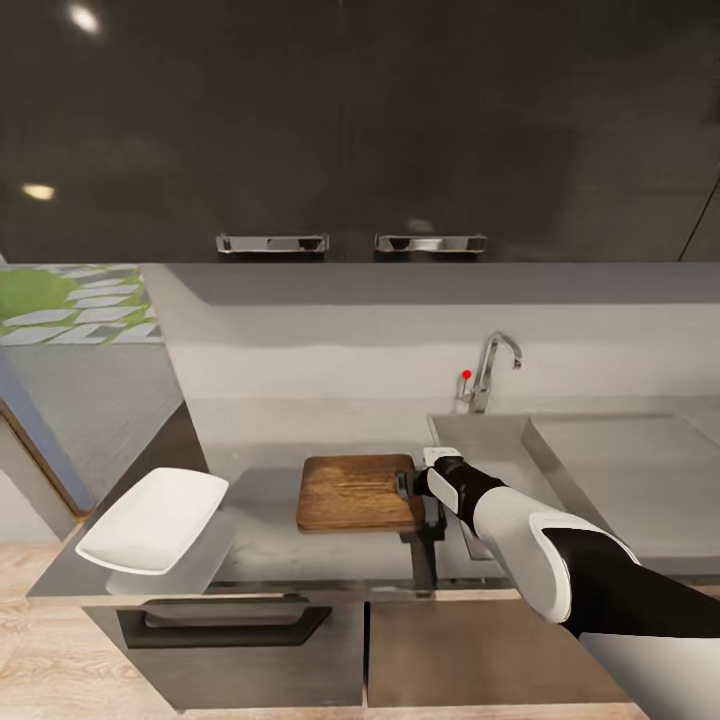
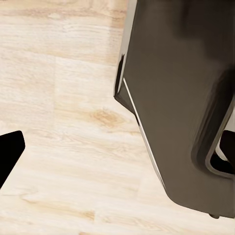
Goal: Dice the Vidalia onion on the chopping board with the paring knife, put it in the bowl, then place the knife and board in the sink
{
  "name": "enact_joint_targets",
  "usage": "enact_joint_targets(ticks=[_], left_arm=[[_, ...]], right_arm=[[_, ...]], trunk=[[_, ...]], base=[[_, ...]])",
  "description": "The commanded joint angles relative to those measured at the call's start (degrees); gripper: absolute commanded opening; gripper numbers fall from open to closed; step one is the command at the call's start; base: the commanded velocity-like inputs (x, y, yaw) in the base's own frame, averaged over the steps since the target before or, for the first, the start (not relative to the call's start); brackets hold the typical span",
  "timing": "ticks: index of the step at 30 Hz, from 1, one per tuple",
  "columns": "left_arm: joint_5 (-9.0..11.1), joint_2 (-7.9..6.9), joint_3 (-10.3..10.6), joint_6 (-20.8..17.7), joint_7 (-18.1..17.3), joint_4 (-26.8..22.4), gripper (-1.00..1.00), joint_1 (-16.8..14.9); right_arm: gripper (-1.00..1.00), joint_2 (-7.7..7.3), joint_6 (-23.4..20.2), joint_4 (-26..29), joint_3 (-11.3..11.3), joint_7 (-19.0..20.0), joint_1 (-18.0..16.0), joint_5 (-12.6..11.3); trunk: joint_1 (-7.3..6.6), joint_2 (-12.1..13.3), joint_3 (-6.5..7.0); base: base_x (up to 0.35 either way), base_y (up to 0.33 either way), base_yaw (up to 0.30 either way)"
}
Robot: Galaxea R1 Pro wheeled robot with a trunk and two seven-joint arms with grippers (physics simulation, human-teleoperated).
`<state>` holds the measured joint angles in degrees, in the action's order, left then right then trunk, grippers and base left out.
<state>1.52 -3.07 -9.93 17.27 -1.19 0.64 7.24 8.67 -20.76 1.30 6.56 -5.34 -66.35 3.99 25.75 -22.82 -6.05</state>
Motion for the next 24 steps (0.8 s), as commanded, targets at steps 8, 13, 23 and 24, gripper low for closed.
enact_joint_targets(ticks=[8,13,23,24], left_arm=[[0.2,-0.01,-0.2,0.2,-0.1,0.1,1.00,0.0],[0.2,-0.01,-0.2,0.2,-0.1,0.1,1.00,0.0],[0.2,-0.01,-0.2,0.3,-0.1,0.1,1.00,0.0],[0.2,-0.01,-0.2,0.3,-0.1,0.1,1.00,0.0]], right_arm=[[1.00,0.03,-0.3,0.1,0.5,-0.2,0.0,0.4],[1.00,0.03,-0.3,0.1,0.5,-0.2,0.0,0.4],[1.00,0.03,-0.3,0.1,0.5,-0.2,0.0,0.4],[1.00,0.03,-0.3,0.1,0.5,-0.1,0.0,0.4]], trunk=[[0.04,-0.1,0.62],[0.04,-0.1,1.07],[0.04,-0.1,1.97],[0.04,-0.1,2.06]], base=[[0.000,0.000,0.000],[0.000,0.000,0.000],[0.000,0.000,0.000],[0.000,0.000,0.000]])
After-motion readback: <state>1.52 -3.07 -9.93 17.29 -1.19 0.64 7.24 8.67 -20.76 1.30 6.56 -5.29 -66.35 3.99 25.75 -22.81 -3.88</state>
